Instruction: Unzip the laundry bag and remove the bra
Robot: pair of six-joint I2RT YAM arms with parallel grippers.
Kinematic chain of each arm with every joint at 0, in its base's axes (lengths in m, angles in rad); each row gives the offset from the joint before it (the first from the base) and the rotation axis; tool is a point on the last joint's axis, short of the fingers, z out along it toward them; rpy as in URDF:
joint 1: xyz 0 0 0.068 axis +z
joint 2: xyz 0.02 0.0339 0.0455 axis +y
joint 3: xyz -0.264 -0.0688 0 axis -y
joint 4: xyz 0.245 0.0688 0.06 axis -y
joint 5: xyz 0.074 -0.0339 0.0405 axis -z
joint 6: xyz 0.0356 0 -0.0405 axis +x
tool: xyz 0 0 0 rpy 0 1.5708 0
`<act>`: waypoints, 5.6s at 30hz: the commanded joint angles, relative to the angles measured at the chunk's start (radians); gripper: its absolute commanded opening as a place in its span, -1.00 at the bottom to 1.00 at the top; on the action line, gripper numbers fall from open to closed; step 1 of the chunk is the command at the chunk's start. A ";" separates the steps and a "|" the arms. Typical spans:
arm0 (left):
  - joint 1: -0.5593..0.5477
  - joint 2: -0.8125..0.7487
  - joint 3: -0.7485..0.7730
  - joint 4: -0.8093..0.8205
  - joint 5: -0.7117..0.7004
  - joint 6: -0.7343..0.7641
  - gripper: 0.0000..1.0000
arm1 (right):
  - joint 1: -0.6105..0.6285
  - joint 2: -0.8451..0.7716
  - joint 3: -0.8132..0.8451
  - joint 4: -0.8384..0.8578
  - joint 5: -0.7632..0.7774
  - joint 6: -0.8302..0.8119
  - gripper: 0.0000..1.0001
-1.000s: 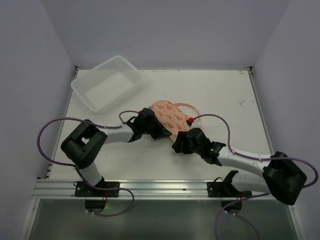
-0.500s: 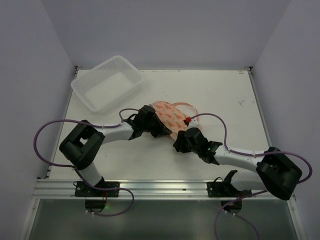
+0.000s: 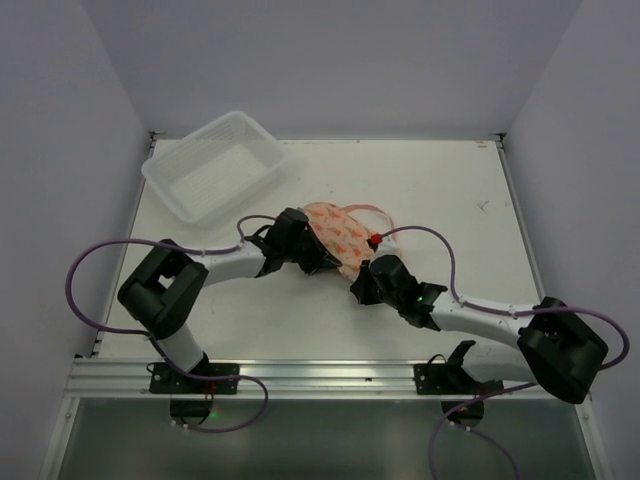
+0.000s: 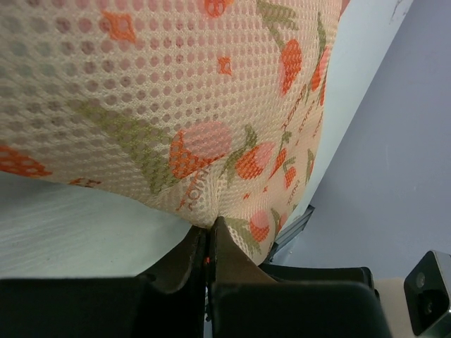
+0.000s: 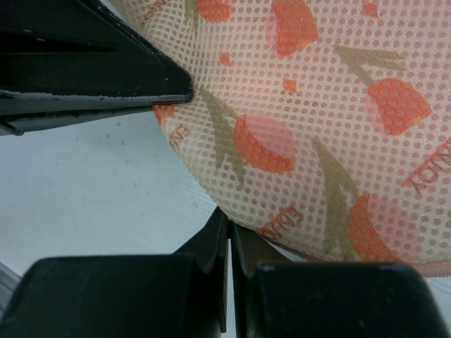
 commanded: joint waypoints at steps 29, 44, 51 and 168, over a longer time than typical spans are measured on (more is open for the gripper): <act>0.292 0.111 0.274 -0.262 0.187 0.532 0.00 | 0.002 -0.078 0.045 -0.081 -0.065 0.058 -1.00; 0.249 -0.195 -0.208 0.074 0.208 0.239 0.88 | 0.047 0.256 0.282 0.043 -0.165 0.036 -1.00; 0.198 -0.130 -0.190 0.161 0.136 0.176 0.68 | 0.067 0.272 0.298 0.042 -0.166 0.027 -1.00; 0.224 -0.144 -0.126 -0.116 0.149 0.415 -0.80 | 0.078 0.344 0.444 -0.116 -0.254 0.108 -1.00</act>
